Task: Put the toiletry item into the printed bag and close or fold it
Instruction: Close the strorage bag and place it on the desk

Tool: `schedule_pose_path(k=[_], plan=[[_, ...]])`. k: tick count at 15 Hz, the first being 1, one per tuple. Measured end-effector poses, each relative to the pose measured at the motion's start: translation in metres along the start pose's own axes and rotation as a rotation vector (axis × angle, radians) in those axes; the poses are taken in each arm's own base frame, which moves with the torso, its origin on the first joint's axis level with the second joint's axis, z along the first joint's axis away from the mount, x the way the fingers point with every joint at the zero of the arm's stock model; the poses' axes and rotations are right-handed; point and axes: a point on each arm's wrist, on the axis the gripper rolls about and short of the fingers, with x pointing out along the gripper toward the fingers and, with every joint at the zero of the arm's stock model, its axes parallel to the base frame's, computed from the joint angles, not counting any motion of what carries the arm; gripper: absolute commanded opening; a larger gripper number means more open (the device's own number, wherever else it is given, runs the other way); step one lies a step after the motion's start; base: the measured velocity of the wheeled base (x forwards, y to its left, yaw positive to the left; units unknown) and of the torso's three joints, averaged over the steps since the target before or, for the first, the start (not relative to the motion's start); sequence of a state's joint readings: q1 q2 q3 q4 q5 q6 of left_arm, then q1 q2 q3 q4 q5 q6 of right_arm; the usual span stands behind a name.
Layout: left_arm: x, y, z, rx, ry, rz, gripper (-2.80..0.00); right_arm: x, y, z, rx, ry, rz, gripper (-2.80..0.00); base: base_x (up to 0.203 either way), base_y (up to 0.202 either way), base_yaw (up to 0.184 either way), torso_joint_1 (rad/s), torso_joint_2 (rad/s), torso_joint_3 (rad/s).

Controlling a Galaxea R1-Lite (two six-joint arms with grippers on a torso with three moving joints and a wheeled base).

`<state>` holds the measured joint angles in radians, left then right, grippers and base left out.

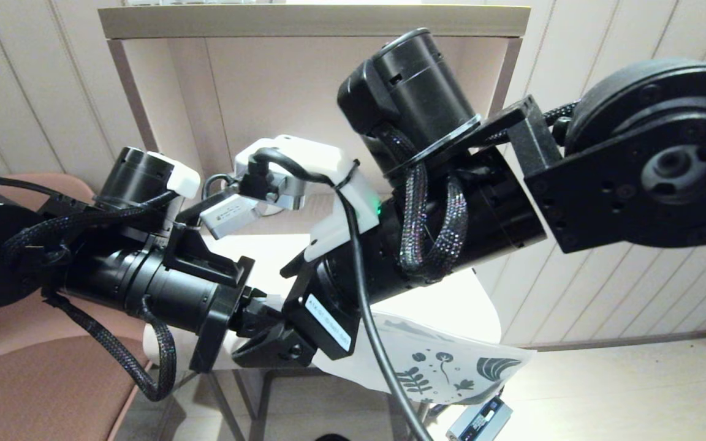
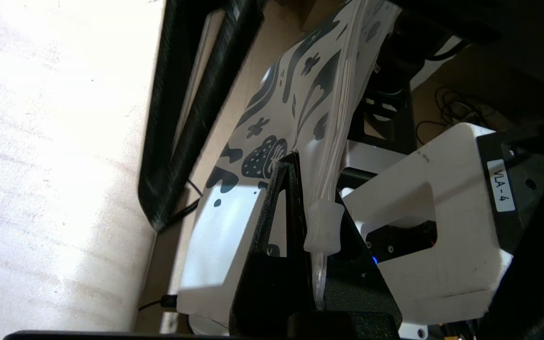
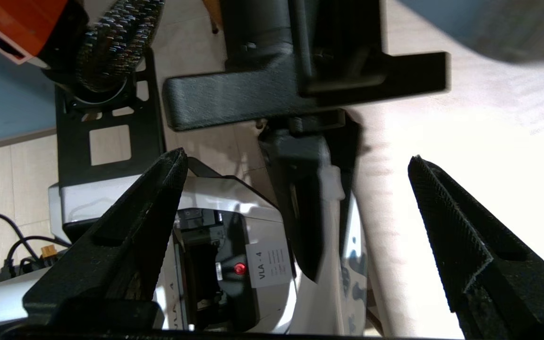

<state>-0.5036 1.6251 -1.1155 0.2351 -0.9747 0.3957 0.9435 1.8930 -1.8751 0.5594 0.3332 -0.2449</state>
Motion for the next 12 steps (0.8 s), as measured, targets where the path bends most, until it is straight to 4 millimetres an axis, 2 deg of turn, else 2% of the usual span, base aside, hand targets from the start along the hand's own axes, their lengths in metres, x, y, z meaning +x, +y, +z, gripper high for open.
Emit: schedule_pose_path(k=[5,12], plan=[[0.001,0.001,-0.001,-0.006,0.004,-0.002,-2.80,-0.004,-0.002,0.000,0.001,-0.004,-0.010,0.00,0.000,0.000,0.000,0.000,0.00,0.000],[0.004,0.005,-0.003,-0.015,0.012,-0.002,-2.80,-0.026,-0.006,0.003,0.014,-0.042,0.070,0.00,0.000,0.000,0.000,0.000,0.00,0.000]])
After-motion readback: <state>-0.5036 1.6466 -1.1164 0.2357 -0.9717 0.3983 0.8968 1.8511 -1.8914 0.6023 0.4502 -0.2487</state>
